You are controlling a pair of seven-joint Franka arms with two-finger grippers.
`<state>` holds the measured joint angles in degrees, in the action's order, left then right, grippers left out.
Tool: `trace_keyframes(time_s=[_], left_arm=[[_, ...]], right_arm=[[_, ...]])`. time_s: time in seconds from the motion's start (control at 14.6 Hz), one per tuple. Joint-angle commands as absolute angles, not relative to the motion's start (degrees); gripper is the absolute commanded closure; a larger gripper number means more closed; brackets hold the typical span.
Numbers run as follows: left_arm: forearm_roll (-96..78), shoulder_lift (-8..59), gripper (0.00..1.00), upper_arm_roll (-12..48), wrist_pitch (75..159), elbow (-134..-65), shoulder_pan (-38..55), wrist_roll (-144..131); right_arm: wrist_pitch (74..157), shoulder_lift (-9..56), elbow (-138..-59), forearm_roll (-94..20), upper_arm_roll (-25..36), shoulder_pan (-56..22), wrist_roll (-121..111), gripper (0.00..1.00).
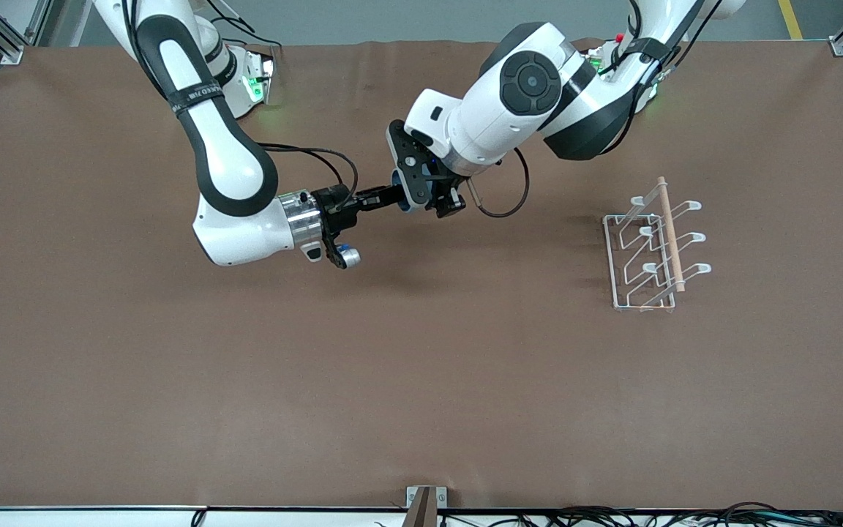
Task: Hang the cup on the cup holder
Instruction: 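Open the right gripper and withdraw it while the left gripper carries the cup, then move the cup with the left gripper onto a holder hook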
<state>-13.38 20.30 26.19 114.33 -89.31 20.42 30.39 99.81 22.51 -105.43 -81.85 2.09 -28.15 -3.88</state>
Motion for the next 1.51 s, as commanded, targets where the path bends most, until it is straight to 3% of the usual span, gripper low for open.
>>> trace_keyframes(time_s=[0.0, 0.21, 0.62, 0.76, 0.89, 1.44], left_arm=[[-7.3, 19.3, 0.78, 26.3, 113.2, -89.6, 20.3, 31.7], [-1.2, 18.6, 0.99, 26.1, 106.7, -89.2, 18.5, 36.3], [13.1, 16.3, 0.99, 25.9, 94.0, -89.9, 13.2, 43.3], [30.2, 17.4, 1.00, 26.3, 90.3, -91.5, 14.1, 43.2], [34.3, 18.6, 1.00, 26.2, 84.3, -92.0, 14.5, 42.5], [58.9, 26.5, 0.99, 26.2, 76.6, -98.4, 14.7, 43.8]], right_arm=[[100.3, 21.6, -105.9, -83.1, 2.7, -27.8, -3.7, 0.00], [100.2, 21.1, -106.0, -82.2, 2.9, -23.9, -3.3, 0.00], [99.6, 20.2, -104.3, -62.3, 7.0, -14.2, -3.3, 0.00], [99.7, 18.6, -104.2, -54.1, 7.3, -11.1, -3.3, 0.00], [99.4, 17.9, -102.4, -45.2, 7.9, -7.5, -3.3, 0.00], [99.8, 10.4, -100.7, -13.7, 8.4, -0.3, -1.8, 0.00]])
